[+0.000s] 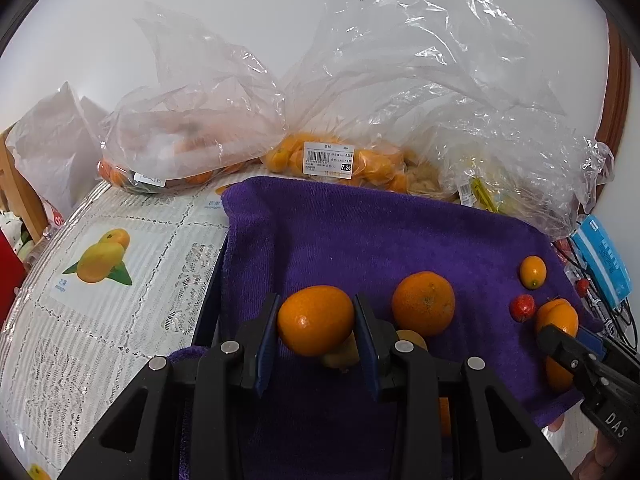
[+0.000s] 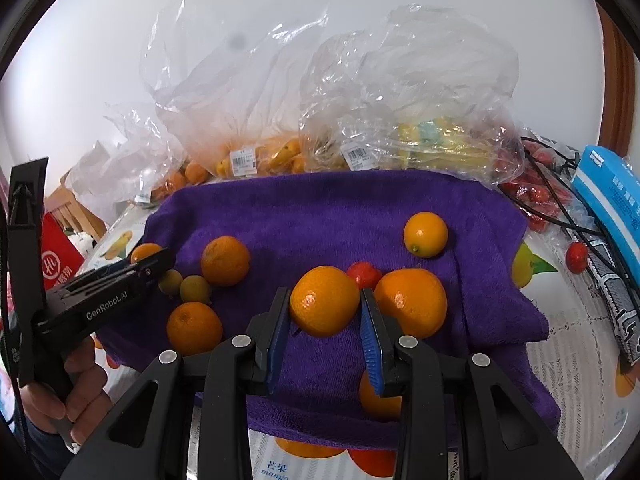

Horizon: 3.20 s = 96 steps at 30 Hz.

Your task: Organize fruits

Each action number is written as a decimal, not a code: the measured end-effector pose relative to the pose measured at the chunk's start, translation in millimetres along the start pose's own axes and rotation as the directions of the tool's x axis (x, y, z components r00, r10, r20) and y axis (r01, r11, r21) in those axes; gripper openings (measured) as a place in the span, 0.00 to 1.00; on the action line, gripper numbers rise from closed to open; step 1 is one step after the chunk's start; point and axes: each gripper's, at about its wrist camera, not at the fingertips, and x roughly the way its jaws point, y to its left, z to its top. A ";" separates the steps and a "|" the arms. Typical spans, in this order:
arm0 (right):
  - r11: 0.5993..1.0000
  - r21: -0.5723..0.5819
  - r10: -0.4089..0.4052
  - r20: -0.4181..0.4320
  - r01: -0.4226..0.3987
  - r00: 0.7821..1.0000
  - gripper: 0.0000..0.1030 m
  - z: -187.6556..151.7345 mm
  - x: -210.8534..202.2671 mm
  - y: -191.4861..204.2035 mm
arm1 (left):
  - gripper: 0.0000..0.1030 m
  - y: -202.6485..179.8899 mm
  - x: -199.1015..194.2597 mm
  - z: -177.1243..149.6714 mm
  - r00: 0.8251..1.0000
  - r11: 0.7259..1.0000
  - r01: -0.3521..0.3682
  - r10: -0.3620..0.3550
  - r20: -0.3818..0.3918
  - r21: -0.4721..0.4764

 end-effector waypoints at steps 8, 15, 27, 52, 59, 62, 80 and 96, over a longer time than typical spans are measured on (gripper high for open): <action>1.000 -0.025 -0.012 -0.017 0.012 1.000 0.33 -2.4 6.9 4.5 | 0.33 -0.5 0.9 -0.1 1.000 1.000 0.002 -0.002 0.001 -0.002; 0.998 -0.052 -0.023 -0.035 0.021 0.999 0.33 -5.3 13.7 10.3 | 0.33 -3.1 0.8 -1.1 1.000 1.000 -0.011 0.011 0.005 0.017; 0.998 -0.063 -0.035 -0.056 0.032 0.998 0.33 -6.2 20.0 13.5 | 0.35 -5.3 5.8 -3.5 1.000 0.999 0.009 -0.008 -0.029 0.036; 0.996 -0.078 -0.034 -0.047 0.030 0.998 0.33 -8.7 14.9 17.9 | 0.35 -6.5 -3.1 -5.7 0.997 0.997 0.076 -0.075 -0.014 0.023; 0.999 -0.026 -0.041 0.007 0.041 0.999 0.41 -5.0 -1.9 12.3 | 0.40 -7.4 -10.0 -6.6 0.994 0.994 0.103 -0.104 0.027 0.023; 0.999 -0.014 -0.047 0.029 0.047 0.998 0.42 -3.7 -7.9 11.9 | 0.43 -5.9 -12.7 -5.7 0.993 0.994 0.104 -0.105 0.044 0.012; 0.998 -0.027 -0.054 0.042 0.056 0.998 0.49 -13.6 -30.3 25.2 | 0.54 -8.2 -50.0 -17.5 0.989 0.996 0.080 -0.084 0.122 0.041; 0.976 0.122 -0.195 0.095 0.183 0.976 0.51 -37.1 -188.3 22.0 | 0.59 -10.2 -183.5 -34.6 0.990 0.991 0.114 -0.118 0.078 0.064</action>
